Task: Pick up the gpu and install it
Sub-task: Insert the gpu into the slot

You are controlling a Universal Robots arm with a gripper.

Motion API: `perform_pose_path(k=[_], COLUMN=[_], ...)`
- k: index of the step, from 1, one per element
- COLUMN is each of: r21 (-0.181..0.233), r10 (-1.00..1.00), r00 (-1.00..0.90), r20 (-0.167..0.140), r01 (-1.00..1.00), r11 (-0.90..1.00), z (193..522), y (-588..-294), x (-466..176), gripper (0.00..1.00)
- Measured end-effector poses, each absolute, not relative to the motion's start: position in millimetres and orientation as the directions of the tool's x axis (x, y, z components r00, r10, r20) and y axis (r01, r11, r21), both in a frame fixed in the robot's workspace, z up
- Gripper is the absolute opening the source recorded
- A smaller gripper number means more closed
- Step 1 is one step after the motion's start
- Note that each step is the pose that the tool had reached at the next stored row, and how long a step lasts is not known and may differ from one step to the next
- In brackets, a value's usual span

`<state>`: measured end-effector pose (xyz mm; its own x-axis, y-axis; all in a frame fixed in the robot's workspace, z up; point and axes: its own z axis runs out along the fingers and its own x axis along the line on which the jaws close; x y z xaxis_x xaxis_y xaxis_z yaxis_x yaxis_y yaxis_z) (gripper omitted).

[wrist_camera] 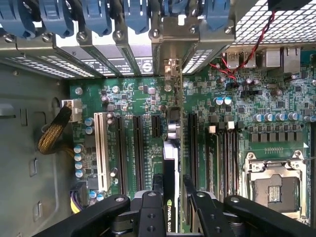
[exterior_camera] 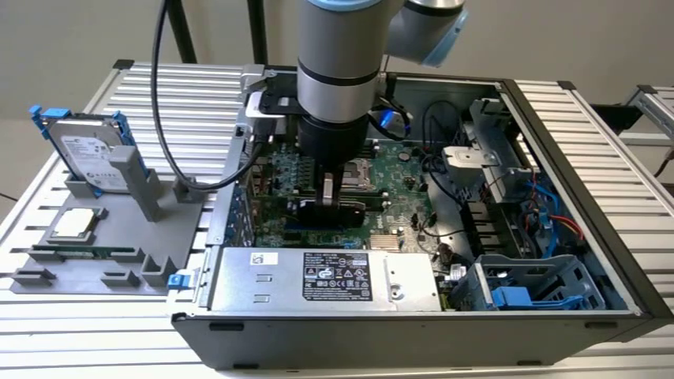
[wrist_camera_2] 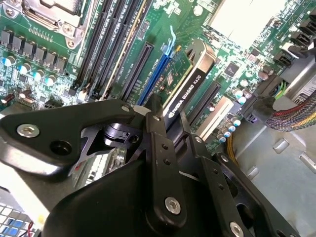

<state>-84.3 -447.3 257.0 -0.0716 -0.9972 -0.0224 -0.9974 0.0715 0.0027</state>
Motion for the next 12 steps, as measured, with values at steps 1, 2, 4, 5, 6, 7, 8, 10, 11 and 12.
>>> perform_pose_path(k=[1,2,4,5,6,7,8,10,11,12], r21=[0.002,0.002,0.002,0.002,0.002,0.002,0.002,0.003,0.003,0.003], r10=[-0.997,-0.997,-0.997,-0.997,-0.997,-0.997,-0.997,-0.997,-0.997,-0.997], r00=[-0.072,-0.071,-0.071,-0.072,-0.072,-0.072,-0.072,-0.072,-0.072,-0.072], r20=[-0.023,-0.024,-0.024,-0.024,-0.024,-0.025,-0.025,-0.025,-0.025,-0.025], r01=[-0.997,-0.997,-0.997,-0.997,-0.997,-0.997,-0.997,-0.997,-0.997,-0.997], r11=[0.072,0.071,0.071,0.071,0.072,0.072,0.072,0.072,0.072,0.072], z=[256.5,256.4,256.4,256.5,256.8,257.4,258.3,260.4,260.8,260.7], y=[-447.0,-447.0,-446.9,-446.9,-446.9,-446.9,-446.8,-446.8,-446.9,-446.9], x=[-84.5,-84.6,-84.7,-84.8,-84.8,-84.8,-84.8,-84.7,-84.8,-84.8], gripper=[0.0,0.0,0.0,0.0,0.0,0.0,0.0,0.0,0.0,0.0])
